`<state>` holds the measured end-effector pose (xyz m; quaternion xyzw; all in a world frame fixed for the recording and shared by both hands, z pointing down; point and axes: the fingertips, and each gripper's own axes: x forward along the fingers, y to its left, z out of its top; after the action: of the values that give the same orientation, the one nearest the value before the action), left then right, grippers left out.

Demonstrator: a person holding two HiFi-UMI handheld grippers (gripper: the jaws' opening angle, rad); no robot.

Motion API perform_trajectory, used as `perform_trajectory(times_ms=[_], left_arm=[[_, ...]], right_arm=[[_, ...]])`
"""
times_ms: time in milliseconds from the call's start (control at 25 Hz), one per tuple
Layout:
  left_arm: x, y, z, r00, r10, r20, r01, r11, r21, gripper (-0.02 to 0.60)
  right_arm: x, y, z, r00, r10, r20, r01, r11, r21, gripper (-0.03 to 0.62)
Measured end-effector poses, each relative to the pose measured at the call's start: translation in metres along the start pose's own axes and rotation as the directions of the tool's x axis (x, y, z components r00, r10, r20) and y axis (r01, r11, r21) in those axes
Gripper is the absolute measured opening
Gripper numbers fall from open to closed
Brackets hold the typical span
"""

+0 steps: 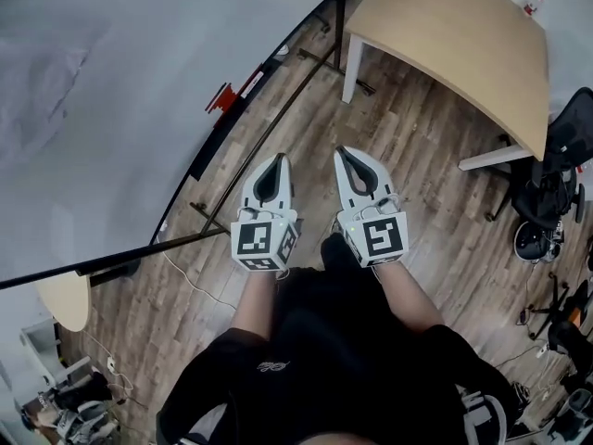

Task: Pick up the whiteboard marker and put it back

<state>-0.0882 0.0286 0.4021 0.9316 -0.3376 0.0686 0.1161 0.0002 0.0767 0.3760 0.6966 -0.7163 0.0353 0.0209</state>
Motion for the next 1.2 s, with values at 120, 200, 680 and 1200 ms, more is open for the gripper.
perform_trajectory(times_ms=[120, 200, 680, 1200], left_arm=[[0.025, 0.002, -0.009, 0.997, 0.023, -0.067, -0.02, 0.999, 0.047, 0.005], [0.04, 0.0, -0.012, 0.994, 0.033, -0.108, -0.023, 0.996, 0.087, 0.005], [0.12, 0.055, -0.021, 0.962, 0.157, -0.225, -0.09, 0.955, 0.282, 0.005], [0.219, 0.173, -0.077, 0.838, 0.19, -0.511, 0.058, 0.901, 0.43, 0.006]], right_arm=[[0.014, -0.023, -0.01, 1.0, 0.012, -0.011, -0.011, 1.0, 0.022, 0.0], [0.022, -0.037, -0.014, 1.0, 0.014, -0.019, -0.014, 0.999, 0.033, 0.002], [0.089, -0.07, -0.031, 0.998, 0.033, -0.058, -0.03, 0.998, 0.064, 0.002], [0.219, -0.09, -0.07, 0.981, -0.005, -0.196, 0.015, 0.999, 0.049, 0.001]])
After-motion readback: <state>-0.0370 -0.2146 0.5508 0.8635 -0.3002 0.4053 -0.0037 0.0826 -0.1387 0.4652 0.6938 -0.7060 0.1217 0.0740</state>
